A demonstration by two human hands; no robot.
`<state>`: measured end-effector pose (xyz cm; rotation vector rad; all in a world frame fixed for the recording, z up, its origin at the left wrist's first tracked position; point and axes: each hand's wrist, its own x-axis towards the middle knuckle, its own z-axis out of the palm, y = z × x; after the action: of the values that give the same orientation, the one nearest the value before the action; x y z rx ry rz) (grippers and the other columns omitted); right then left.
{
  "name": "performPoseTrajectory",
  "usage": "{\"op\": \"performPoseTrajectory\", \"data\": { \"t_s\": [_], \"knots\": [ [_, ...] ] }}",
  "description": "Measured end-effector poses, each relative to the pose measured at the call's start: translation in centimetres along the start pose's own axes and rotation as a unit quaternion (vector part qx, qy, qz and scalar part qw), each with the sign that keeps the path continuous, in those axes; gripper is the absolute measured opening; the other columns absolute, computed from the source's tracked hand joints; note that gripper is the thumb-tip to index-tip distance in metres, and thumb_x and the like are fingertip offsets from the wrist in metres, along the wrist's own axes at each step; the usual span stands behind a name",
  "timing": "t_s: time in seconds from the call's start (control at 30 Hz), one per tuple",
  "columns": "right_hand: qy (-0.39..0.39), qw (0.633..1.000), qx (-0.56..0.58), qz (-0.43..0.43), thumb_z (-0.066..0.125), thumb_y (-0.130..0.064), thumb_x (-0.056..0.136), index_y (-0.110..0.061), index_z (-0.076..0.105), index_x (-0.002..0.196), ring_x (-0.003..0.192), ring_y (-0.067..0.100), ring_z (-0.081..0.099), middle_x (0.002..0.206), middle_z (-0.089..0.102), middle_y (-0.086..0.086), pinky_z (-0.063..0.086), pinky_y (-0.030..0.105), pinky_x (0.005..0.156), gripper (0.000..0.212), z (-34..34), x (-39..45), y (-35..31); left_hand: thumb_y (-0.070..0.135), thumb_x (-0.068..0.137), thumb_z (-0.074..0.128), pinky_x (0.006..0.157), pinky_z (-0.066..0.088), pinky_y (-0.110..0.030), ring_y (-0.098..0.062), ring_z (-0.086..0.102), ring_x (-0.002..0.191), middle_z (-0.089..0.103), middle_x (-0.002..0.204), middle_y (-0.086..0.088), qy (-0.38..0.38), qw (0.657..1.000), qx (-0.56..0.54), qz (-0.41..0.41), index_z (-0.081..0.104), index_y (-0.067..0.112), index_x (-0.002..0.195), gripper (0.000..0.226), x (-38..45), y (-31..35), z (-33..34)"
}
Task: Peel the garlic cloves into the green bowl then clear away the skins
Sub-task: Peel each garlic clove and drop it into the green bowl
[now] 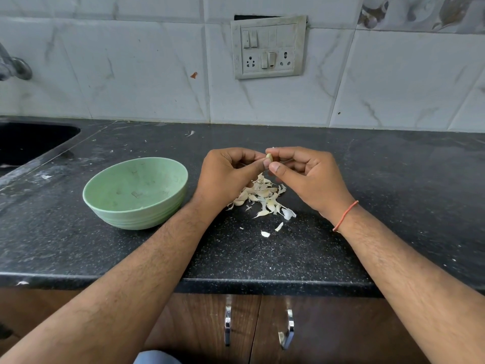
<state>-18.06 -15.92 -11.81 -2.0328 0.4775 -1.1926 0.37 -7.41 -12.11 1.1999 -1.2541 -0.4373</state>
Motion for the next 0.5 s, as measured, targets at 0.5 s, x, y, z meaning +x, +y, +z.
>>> {"op": "performPoseTrajectory", "data": {
  "t_s": [0.5],
  "knots": [
    [0.039, 0.999, -0.01, 0.021, 0.085, -0.014, 0.09, -0.015, 0.084, 0.109, 0.096, 0.021, 0.08, 0.104, 0.082, -0.002, 0.064, 0.051, 0.09, 0.019, 0.2, 0.1, 1.3, 0.03, 0.093, 0.083, 0.059, 0.061, -0.032, -0.016, 0.073, 0.064, 0.077, 0.074, 0.008, -0.003, 0.994, 0.103, 0.021, 0.082, 0.022, 0.092, 0.008, 0.1, -0.6, 0.0]
  ]
}}
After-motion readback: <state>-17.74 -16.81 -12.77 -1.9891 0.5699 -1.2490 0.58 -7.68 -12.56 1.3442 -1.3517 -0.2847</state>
